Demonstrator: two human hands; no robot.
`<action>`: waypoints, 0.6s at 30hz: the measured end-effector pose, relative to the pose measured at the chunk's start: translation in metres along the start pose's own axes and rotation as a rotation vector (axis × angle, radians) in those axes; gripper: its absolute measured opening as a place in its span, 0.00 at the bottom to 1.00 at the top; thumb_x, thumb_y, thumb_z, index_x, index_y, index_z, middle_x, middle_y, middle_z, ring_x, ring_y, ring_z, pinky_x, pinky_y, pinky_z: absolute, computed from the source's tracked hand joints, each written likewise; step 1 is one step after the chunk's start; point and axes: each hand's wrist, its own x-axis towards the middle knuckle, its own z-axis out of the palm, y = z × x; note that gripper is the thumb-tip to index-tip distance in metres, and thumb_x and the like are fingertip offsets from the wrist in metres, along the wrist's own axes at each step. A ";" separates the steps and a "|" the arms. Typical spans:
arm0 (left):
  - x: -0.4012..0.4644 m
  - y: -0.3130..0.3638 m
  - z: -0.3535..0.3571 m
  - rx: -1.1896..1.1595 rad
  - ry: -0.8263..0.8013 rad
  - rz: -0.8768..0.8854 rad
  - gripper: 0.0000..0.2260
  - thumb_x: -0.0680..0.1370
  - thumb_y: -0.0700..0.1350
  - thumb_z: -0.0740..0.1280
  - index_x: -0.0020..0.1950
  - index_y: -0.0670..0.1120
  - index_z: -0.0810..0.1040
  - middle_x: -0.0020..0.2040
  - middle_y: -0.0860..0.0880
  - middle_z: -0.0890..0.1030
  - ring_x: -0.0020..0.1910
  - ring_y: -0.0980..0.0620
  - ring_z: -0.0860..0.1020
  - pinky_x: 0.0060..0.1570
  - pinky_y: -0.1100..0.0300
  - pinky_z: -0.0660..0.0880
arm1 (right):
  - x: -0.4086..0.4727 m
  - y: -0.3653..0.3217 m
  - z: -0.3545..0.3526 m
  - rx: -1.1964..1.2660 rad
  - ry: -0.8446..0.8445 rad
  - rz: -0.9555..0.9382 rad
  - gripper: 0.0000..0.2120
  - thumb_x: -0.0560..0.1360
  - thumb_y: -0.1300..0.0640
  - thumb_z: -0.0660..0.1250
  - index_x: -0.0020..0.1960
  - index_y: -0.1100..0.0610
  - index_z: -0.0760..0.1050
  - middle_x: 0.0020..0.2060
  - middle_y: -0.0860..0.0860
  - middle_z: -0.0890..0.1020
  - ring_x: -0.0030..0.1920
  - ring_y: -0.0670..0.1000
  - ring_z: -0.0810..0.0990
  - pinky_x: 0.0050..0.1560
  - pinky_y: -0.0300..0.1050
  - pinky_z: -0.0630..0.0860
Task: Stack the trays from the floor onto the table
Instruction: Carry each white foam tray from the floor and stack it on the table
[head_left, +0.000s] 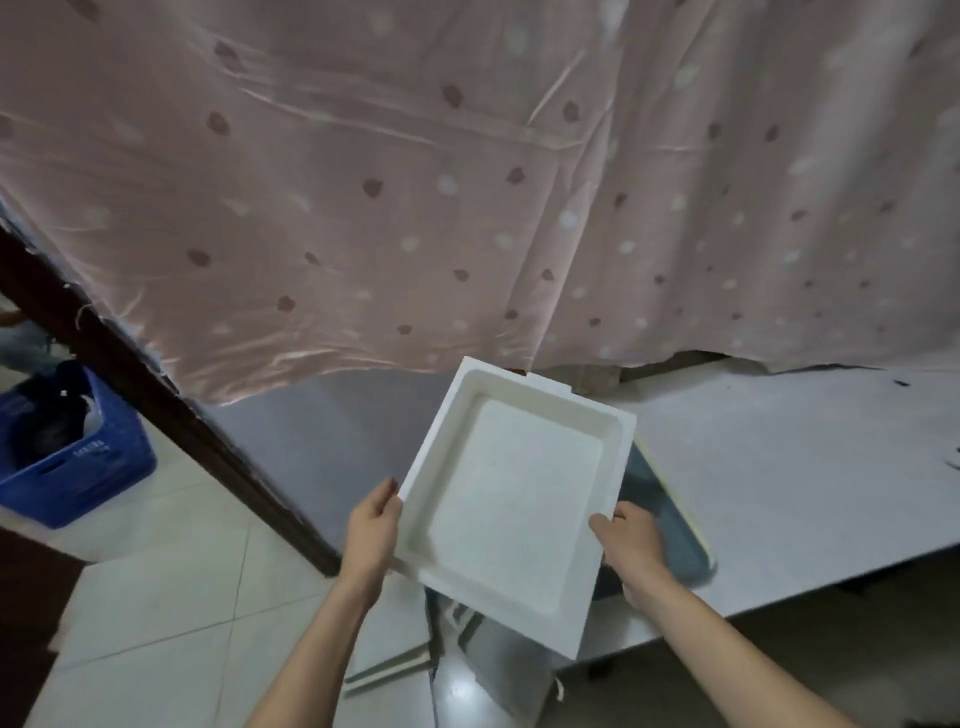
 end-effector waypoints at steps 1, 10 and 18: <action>0.000 -0.002 0.012 0.044 0.012 0.006 0.21 0.82 0.41 0.61 0.76 0.44 0.69 0.73 0.50 0.72 0.69 0.47 0.74 0.69 0.48 0.70 | 0.004 0.002 -0.010 0.020 0.026 0.019 0.03 0.73 0.62 0.64 0.42 0.61 0.76 0.39 0.55 0.83 0.41 0.56 0.82 0.41 0.54 0.81; -0.018 -0.032 0.104 -0.157 -0.090 -0.166 0.25 0.75 0.53 0.71 0.71 0.49 0.73 0.67 0.49 0.79 0.62 0.47 0.79 0.65 0.43 0.74 | 0.028 0.032 -0.061 0.245 0.216 0.178 0.03 0.73 0.63 0.66 0.46 0.61 0.75 0.44 0.58 0.82 0.45 0.60 0.82 0.48 0.60 0.82; -0.064 -0.021 0.162 -0.433 -0.289 -0.346 0.10 0.81 0.39 0.65 0.62 0.41 0.78 0.56 0.46 0.86 0.56 0.45 0.83 0.58 0.52 0.78 | 0.038 0.051 -0.063 0.471 0.195 0.232 0.03 0.73 0.65 0.66 0.47 0.62 0.74 0.48 0.58 0.82 0.47 0.58 0.83 0.49 0.51 0.82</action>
